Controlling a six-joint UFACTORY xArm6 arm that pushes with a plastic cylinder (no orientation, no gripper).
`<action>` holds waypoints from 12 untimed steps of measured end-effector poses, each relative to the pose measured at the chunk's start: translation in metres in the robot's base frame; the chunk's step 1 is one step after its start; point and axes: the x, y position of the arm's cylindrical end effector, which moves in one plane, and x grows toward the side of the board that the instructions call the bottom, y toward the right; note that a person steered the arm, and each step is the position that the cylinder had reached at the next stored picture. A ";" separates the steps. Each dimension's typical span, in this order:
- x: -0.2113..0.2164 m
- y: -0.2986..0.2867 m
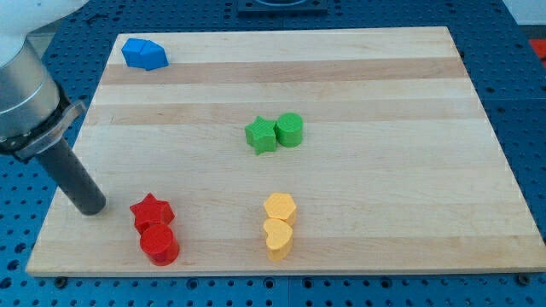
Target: Push the red star towards top center
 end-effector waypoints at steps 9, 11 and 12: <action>-0.014 0.089; 0.015 0.088; 0.036 0.085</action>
